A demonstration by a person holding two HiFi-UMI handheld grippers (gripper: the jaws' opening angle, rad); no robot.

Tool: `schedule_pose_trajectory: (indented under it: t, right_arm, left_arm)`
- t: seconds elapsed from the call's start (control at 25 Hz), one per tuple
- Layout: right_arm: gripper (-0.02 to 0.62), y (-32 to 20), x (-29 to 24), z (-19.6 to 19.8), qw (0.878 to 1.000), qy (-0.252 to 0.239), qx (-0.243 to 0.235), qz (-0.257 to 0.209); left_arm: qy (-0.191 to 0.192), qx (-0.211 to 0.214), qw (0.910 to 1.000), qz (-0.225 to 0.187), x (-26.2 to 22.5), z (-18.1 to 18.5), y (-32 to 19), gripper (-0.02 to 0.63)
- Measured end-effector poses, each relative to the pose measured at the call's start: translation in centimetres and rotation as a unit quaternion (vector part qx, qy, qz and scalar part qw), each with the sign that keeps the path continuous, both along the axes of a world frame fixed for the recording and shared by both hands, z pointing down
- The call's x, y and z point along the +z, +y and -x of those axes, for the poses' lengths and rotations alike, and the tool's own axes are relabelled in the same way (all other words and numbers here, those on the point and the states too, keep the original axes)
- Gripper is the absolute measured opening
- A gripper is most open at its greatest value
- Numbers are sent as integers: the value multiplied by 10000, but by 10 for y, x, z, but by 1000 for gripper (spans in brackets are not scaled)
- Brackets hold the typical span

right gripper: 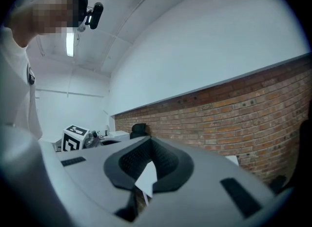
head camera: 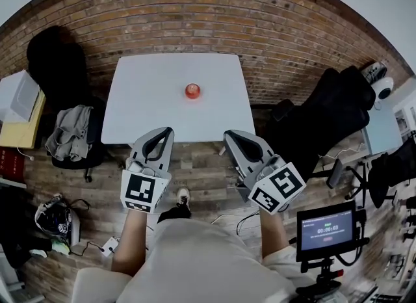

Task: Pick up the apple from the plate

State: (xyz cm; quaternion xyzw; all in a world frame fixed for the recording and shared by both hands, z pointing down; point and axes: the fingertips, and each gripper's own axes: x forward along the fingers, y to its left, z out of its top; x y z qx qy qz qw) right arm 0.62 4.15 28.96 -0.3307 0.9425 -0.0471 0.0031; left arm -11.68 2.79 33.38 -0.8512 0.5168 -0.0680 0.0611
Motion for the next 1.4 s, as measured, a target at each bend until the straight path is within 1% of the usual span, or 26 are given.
schedule_pose_trajectory:
  t: [0.2,0.4,0.64,0.84,1.0,1.2,1.4]
  right_arm:
    - [2,-36,2,21,9998,-37,-135,127]
    - [2,-69,0,34,9998,-49,-77,167]
    - [2,-115,4,52,9999,-101,31,75]
    - [2,-127,-1,67,10000,-94,-25,5]
    - [2,-134,-4,80,9998,-38,-209,-6]
    - [2,-138,4,79,9995,-68,-258,182]
    - [2,-148,3,74,9997,-108,-137,172]
  left_arm:
    - [25,21,10000,31,-2,17,-41,6]
    - [58,81,9999,83,-1,28,-74,6]
    - [22,75,9999,141,7,52,-118,6]
    - [22,77,9999,118,1,64,-129,6]
    - [-16,94,9999,96,-1,72,-144,6]
    - [3,146,9998,131,2,70,-152,6]
    - [3,228,9996,153,4,64,-159,6]
